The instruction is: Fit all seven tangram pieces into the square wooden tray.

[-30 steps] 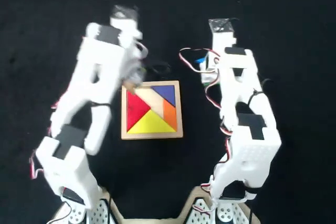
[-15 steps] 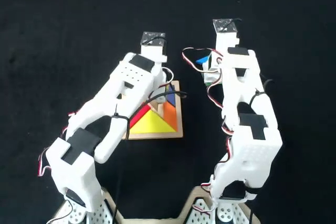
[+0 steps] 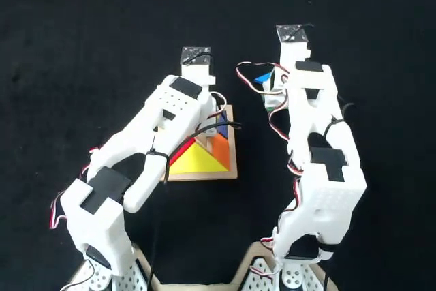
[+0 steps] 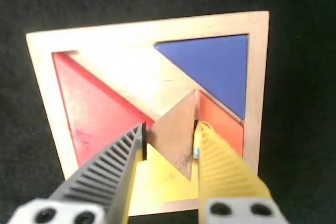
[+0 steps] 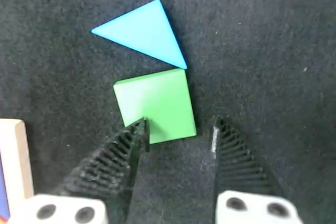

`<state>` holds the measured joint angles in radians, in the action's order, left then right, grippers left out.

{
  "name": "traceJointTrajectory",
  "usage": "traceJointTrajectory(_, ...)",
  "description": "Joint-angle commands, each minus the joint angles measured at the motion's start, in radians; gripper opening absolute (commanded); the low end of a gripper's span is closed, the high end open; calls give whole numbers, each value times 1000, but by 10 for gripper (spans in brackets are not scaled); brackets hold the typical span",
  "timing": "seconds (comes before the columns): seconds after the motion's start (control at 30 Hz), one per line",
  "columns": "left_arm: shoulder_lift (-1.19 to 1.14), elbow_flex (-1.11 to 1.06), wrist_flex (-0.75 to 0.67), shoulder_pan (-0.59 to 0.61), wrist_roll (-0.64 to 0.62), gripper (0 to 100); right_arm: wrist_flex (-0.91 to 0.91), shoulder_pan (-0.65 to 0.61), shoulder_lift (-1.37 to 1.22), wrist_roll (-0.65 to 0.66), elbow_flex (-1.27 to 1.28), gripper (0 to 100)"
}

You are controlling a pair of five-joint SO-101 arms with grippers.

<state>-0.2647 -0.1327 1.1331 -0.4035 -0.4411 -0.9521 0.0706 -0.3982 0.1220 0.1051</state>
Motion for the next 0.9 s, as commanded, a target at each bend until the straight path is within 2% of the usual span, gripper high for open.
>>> traceJointTrajectory(0.0,57,-5,-8,-28,-8,181,15,9,18,2,-25,188)
traceJointTrajectory(0.1,57,-8,-9,-47,-8,233,14,9,18,2,-25,188)
traceJointTrajectory(0.4,66,-1,-8,-25,-2,234,11,11,18,2,-25,188)
traceJointTrajectory(0.57,68,54,2,50,98,234,11,14,18,2,-25,188)
traceJointTrajectory(0.73,215,191,233,168,276,234,11,14,18,2,-25,188)
traceJointTrajectory(0.87,466,177,296,298,342,234,-14,8,30,2,-27,188)
